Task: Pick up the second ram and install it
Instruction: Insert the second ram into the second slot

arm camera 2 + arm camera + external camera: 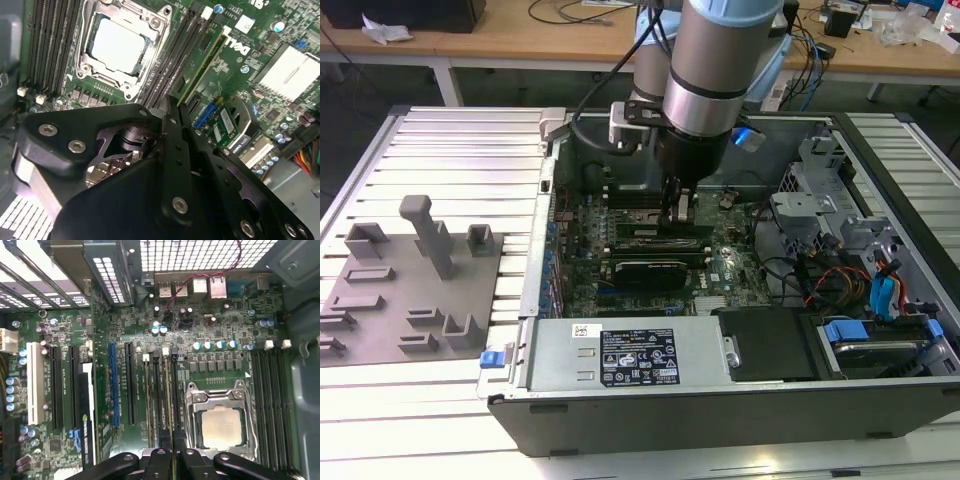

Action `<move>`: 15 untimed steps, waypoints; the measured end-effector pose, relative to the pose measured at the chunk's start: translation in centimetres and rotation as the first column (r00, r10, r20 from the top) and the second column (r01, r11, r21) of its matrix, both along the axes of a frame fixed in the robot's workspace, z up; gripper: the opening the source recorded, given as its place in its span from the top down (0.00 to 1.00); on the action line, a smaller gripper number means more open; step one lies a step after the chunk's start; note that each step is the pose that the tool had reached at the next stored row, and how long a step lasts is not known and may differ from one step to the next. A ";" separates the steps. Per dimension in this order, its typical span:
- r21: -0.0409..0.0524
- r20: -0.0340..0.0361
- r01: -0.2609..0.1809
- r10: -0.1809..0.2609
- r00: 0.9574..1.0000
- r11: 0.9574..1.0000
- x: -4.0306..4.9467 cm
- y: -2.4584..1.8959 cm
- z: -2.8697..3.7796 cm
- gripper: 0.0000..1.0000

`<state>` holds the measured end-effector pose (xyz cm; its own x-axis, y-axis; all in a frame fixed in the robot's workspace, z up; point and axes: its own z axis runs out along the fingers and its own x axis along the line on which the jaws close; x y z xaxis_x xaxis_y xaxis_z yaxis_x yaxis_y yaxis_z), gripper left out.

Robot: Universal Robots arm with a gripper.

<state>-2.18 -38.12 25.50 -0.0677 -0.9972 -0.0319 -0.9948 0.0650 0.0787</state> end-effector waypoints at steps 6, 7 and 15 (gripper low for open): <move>0.000 0.000 0.000 0.000 1.000 1.000 -0.11 0.00 -1.67 0.87; 0.000 0.000 -0.001 0.001 1.000 1.000 -0.12 0.00 -1.95 0.87; 0.000 0.000 -0.012 0.012 1.000 1.000 -0.25 0.07 -2.33 0.87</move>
